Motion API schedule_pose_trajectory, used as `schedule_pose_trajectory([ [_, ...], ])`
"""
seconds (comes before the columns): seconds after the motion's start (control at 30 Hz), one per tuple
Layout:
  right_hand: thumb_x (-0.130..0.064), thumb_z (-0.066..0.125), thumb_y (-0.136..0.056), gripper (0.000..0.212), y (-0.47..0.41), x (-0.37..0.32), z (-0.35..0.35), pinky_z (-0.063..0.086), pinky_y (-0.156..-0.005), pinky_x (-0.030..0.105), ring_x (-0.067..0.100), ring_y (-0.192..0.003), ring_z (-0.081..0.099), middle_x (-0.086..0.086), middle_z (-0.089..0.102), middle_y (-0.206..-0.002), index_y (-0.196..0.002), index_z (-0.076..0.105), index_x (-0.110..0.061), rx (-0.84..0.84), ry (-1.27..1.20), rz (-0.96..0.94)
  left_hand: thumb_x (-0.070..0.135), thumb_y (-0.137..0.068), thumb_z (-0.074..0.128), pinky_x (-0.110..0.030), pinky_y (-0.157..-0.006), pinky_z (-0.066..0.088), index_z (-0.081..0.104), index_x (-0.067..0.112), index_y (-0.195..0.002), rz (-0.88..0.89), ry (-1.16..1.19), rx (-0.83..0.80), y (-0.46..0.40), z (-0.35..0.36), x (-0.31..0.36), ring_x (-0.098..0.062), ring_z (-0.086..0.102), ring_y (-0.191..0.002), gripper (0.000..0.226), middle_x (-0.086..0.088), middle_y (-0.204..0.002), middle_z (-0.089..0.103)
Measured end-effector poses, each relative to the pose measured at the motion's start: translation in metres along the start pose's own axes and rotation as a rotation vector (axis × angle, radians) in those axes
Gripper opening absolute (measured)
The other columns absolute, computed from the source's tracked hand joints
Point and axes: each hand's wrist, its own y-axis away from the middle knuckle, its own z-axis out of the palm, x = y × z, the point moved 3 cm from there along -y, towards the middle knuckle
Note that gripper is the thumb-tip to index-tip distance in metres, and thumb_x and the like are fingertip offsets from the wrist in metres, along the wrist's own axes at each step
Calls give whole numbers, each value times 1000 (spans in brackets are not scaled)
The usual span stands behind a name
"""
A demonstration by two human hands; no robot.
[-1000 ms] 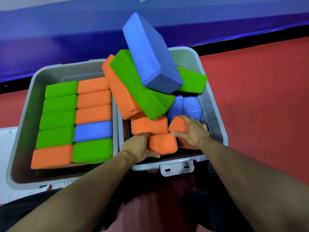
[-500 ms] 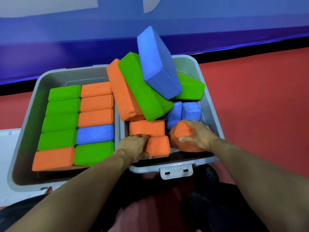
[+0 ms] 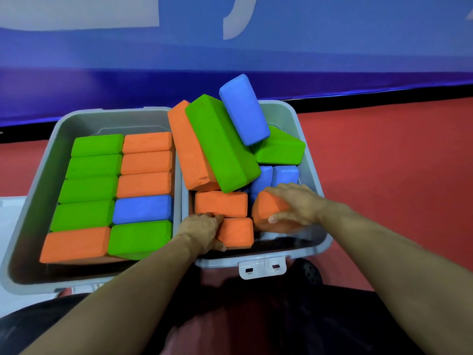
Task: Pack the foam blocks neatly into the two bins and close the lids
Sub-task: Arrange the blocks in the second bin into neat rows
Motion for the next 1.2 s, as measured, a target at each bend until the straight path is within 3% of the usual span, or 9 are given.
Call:
schedule_pose_trajectory([
  [0.2,-65,66,-84,82,3,4,0,33,-107,40,25,-128,46,1,51,-139,-152,35,-31,-94,54,-101,74,-80,62,-37,-94,45,44,22,-140,-20,-42,22,4,0,0,-29,59,-117,81,-6,-128,62],
  [0.43,-63,66,-85,87,-3,-4,34,28,-111,42,24,-135,41,-1,45,-146,-156,27,-32,-137,61,-70,74,-82,59,-38,-98,42,43,23,-141,-8,-26,61,5,1,3,-29,59,-116,80,-6,-125,64],
  [0.67,-60,73,-81,89,-14,5,57,30,-114,44,26,-131,43,-2,48,-142,-155,29,-36,-107,-58,-21,73,-81,61,-39,-99,45,44,23,-142,10,37,59,0,3,2,-29,57,-119,81,-6,-129,61],
  [0.87,-52,77,-81,89,-17,6,68,24,-115,33,26,-134,39,-2,47,-145,-155,31,-33,-62,-136,14,72,-80,62,-40,-103,43,43,22,-143,21,38,74,-3,6,2,-29,53,-126,82,-6,-135,57],
  [1.0,-55,78,-79,92,-23,12,78,22,-116,33,25,-134,37,-4,45,-145,-156,31,-35,-78,-156,20,73,-81,61,-40,-110,39,37,21,-149,30,29,71,-4,9,1,-29,47,-133,89,-7,-143,51],
  [1.2,-57,81,-73,96,-27,18,80,19,-117,32,23,-134,37,-8,46,-143,-153,34,-40,-103,-203,28,73,-79,62,-42,-109,42,33,23,-152,32,45,38,-8,10,-1,-29,45,-135,94,-7,-147,46],
])
